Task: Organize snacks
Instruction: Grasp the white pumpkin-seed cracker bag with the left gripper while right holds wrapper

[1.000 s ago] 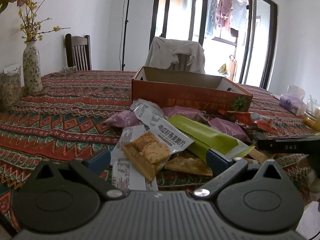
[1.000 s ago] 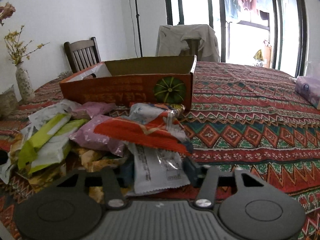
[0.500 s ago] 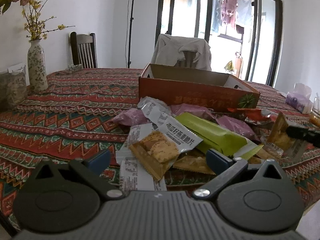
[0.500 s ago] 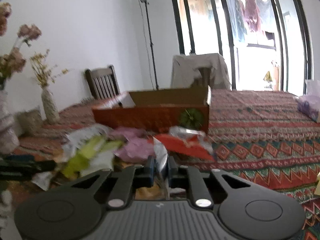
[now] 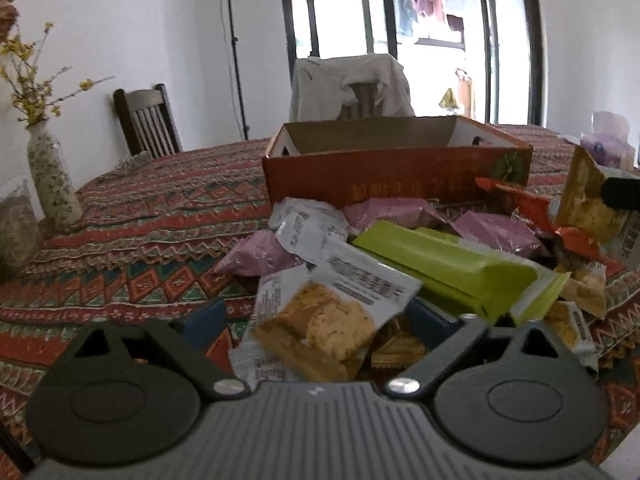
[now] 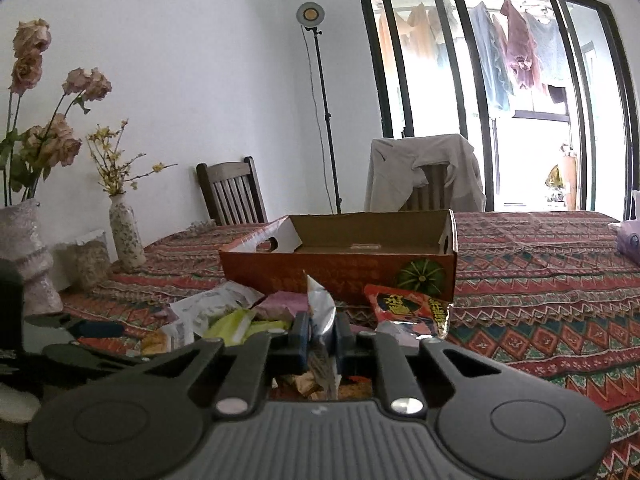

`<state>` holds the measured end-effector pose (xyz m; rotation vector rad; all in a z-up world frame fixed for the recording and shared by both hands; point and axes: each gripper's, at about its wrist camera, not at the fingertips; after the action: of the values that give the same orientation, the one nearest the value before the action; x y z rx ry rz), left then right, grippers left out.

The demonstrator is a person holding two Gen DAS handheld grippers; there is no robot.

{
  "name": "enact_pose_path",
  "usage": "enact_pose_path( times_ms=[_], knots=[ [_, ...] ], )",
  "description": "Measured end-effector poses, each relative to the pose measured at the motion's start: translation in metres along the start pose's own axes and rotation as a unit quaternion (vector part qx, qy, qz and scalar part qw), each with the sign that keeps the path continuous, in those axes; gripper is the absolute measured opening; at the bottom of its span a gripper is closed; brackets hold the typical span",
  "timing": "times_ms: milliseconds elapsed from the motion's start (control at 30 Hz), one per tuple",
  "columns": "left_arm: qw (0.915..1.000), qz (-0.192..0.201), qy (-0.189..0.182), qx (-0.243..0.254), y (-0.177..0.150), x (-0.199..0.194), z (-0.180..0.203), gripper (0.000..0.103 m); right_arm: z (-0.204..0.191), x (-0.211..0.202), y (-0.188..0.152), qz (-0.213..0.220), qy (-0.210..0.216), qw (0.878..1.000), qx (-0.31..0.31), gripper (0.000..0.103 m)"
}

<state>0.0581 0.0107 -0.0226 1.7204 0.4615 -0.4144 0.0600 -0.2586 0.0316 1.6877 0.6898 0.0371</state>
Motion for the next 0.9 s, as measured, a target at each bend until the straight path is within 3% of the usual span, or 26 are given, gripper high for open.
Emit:
enact_pose_path(
  times_ms=[233,533,900],
  knots=[
    [0.9989,0.012,-0.035,0.030,-0.005,-0.002,0.002,0.048,0.002,0.004,-0.002,-0.006,-0.005,1.000,0.004,0.012],
    [0.9981,0.046,-0.038,0.016,0.001,-0.024,-0.007,0.047,0.000,0.006,-0.002,-0.004,-0.003,1.000,0.003,0.012],
    [0.9941,0.098,-0.045,-0.005,0.049,-0.031,-0.017,0.047,-0.003,0.014,0.030,0.039,-0.008,0.999,-0.008,0.012]
  ],
)
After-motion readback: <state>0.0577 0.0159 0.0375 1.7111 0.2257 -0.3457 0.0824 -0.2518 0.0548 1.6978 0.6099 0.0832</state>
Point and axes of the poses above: each gripper's, at about its wrist camera, not at the fingertips, and x roughly the way its jaws point, z to its right, y to its top, and after that the axes turned 6 degrees about x, right-handed
